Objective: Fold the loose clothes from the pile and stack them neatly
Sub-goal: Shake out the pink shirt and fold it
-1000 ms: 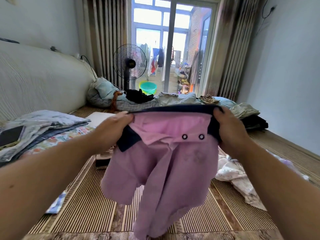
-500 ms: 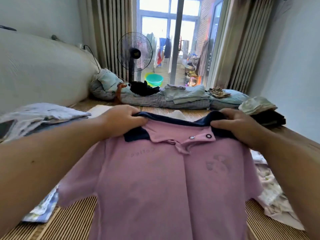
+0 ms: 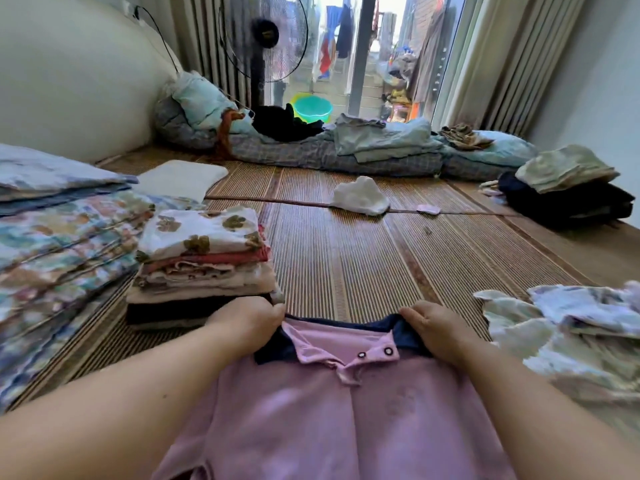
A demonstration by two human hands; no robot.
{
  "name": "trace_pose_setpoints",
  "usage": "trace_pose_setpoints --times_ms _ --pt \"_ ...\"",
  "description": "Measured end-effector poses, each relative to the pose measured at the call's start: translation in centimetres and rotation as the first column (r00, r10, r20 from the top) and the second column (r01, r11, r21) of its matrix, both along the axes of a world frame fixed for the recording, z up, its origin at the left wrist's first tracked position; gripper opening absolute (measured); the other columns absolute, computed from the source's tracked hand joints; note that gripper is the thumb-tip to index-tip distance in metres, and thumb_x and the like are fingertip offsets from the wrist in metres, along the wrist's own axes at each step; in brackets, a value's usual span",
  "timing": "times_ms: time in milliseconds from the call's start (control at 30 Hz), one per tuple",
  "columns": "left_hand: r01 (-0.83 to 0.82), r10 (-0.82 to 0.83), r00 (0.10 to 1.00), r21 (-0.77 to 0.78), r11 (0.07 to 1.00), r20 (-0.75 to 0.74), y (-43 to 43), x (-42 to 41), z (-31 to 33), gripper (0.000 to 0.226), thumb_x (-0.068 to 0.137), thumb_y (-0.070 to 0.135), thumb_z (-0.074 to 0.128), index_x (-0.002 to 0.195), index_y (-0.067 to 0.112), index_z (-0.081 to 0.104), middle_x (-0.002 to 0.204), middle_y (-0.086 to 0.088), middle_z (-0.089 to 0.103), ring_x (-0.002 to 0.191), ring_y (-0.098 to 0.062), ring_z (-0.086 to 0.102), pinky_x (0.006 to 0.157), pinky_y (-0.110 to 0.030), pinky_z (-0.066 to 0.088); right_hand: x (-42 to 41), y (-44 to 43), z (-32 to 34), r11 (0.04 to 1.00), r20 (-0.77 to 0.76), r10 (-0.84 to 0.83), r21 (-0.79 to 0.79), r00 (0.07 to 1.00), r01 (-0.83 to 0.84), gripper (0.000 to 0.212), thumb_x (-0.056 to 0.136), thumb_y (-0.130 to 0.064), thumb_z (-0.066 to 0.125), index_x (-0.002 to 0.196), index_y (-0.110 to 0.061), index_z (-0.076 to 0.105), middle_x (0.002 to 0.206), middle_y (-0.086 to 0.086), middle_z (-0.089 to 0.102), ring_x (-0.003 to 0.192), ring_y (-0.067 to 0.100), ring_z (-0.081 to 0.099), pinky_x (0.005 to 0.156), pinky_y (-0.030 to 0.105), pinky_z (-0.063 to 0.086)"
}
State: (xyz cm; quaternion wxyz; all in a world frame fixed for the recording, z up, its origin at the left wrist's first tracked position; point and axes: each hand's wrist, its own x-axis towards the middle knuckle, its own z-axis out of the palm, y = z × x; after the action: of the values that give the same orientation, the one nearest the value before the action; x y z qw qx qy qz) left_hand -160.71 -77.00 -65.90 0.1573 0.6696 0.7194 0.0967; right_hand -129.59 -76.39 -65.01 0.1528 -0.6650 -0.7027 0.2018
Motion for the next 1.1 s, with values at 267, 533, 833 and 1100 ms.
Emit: trace_pose_setpoints --times_ms 267,533,833,1100 --pt "0.009 0.007 0.987 0.099 0.995 -0.162 -0.4 0.6 -3.9 0.029 0.089 0.048 0.045 0.098 0.023 0.058 0.111 -0.005 0.061 0.103 -0.027 0.058 0.08 -0.034 0.046 -0.4 0.6 -3.2 0.994 0.098 -0.027 0.11 0.995 0.016 0.018 0.093 -0.039 0.053 0.089 -0.026 0.064 0.089 -0.003 0.063 0.086 0.02 0.056 0.074 0.034 0.045" --pt "0.366 -0.331 0.896 0.07 0.928 -0.294 1.1 7.7 -1.7 0.036 0.087 0.048 0.057 0.119 0.034 0.063 0.119 0.003 0.063 0.112 -0.023 0.055 0.088 -0.035 0.046 -4.4 0.4 -0.8 0.993 0.277 -0.052 -0.088 0.959 0.08 0.031 0.077 -0.043 0.073 0.081 -0.012 0.073 0.076 0.004 0.067 0.076 0.019 0.063 0.058 0.026 0.046" --pt "0.414 -0.413 0.909 0.207 0.886 -0.051 2.1 7.0 -3.1 0.013 0.096 0.031 0.049 0.088 0.021 0.054 0.099 -0.003 0.061 0.094 -0.027 0.056 0.079 -0.038 0.045 -3.4 0.1 -2.0 0.982 0.147 -0.077 -0.158 0.986 0.1 0.019 0.071 -0.031 0.081 0.079 -0.014 0.076 0.076 0.003 0.069 0.073 0.016 0.063 0.054 0.021 0.044" --pt "0.333 -0.343 0.939 0.229 0.915 0.006 1.8 4.1 -4.5 0.016 0.097 0.04 0.046 0.092 0.025 0.043 0.08 0.001 0.053 0.079 -0.029 0.056 0.068 -0.036 0.043 -1.5 -0.4 -2.5 0.979 -0.152 -0.11 -0.189 0.982 0.081 0.008 0.077 -0.024 0.072 0.075 -0.016 0.07 0.074 -0.001 0.07 0.071 0.014 0.064 0.064 0.028 0.051"
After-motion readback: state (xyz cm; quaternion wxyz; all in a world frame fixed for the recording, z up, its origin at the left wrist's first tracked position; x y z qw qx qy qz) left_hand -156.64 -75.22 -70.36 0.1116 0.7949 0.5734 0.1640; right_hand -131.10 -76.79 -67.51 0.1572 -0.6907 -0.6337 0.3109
